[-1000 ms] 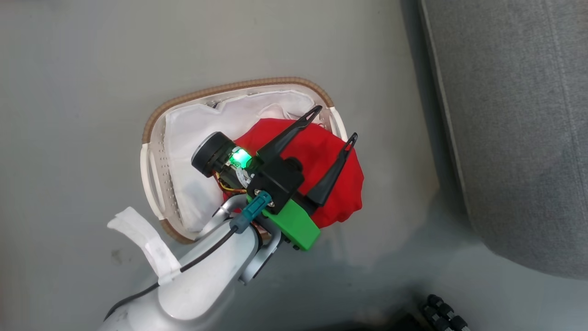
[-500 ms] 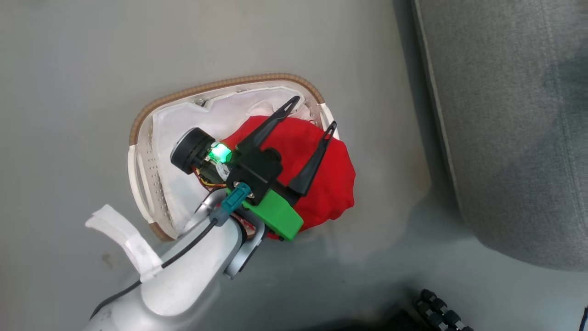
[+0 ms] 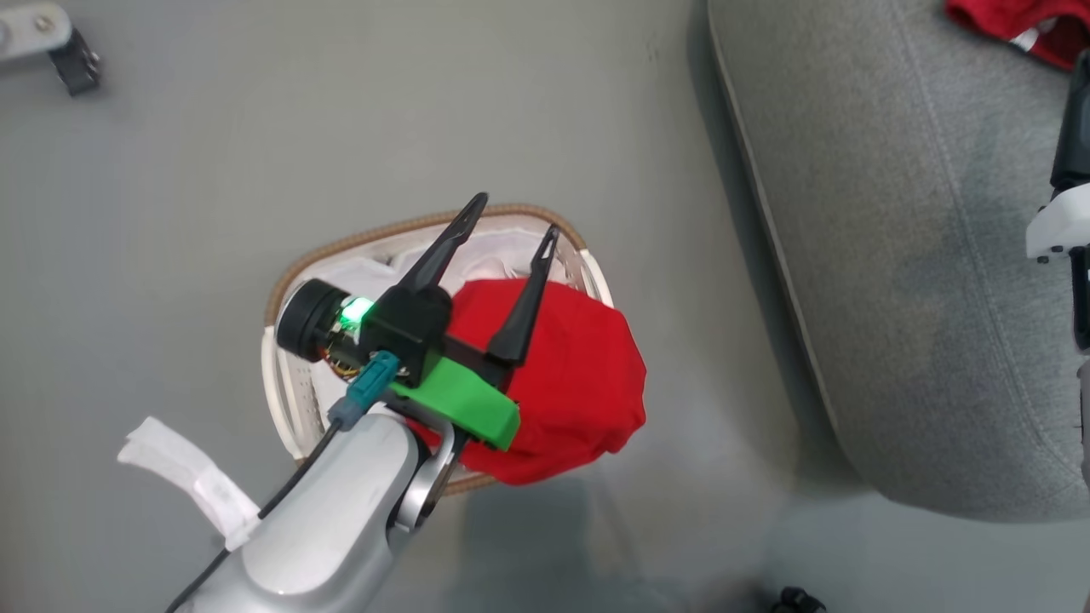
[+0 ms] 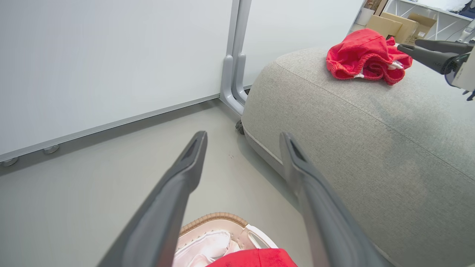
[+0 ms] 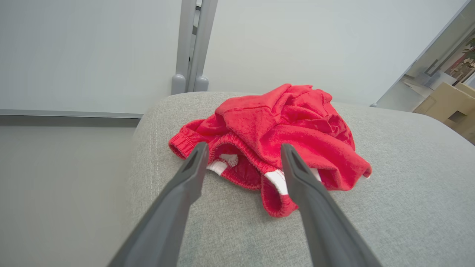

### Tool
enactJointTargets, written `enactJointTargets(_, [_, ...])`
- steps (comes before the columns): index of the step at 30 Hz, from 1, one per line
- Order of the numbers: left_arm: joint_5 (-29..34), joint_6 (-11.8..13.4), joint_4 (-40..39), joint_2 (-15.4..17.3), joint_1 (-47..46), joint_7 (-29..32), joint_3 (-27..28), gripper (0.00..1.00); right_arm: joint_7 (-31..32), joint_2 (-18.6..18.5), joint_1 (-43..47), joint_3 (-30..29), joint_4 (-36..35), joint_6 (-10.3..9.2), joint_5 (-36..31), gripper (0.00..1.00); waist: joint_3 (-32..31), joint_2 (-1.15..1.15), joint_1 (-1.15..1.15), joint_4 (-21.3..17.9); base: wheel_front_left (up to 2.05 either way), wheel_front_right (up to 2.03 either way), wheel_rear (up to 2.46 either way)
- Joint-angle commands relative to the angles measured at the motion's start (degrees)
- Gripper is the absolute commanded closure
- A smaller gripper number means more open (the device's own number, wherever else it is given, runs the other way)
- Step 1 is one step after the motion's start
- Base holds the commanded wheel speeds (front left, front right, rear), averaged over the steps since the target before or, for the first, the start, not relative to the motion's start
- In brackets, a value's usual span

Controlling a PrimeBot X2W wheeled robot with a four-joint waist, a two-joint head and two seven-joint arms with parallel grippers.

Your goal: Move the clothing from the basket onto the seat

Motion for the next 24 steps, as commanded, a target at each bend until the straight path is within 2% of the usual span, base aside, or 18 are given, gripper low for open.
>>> enactJointTargets(1, [-0.73,0.41,0.50,-0.12,1.42,-0.56,0.79,0.00,-0.26,-0.55,1.18,0.80,-0.45,-0.08,0.54,0.00,-5.37,0.00,-0.01,1.51,0.00,0.00,0.00])
enactJointTargets(5, [-2.01,0.94,1.73,-0.73,3.97,-1.24,3.21,0.00,-0.27,-0.37,2.90,2.84,-1.21,-0.08,1.47,0.00,-10.05,0.00,-0.01,3.45,0.00,0.00,0.00])
enactJointTargets(13, [-2.84,2.08,1.24,-1.34,11.96,-1.40,12.01,0.00,-0.26,3.49,8.36,6.80,-4.35,-0.07,3.55,0.00,-17.52,0.00,-0.01,7.31,0.00,0.00,0.00])
enactJointTargets(24, [0.59,1.05,1.06,-3.87,23.84,-1.36,23.72,0.00,-0.20,9.79,19.78,9.46,-10.71,-0.08,4.20,0.00,-23.26,0.00,-0.01,11.43,0.00,0.00,0.00])
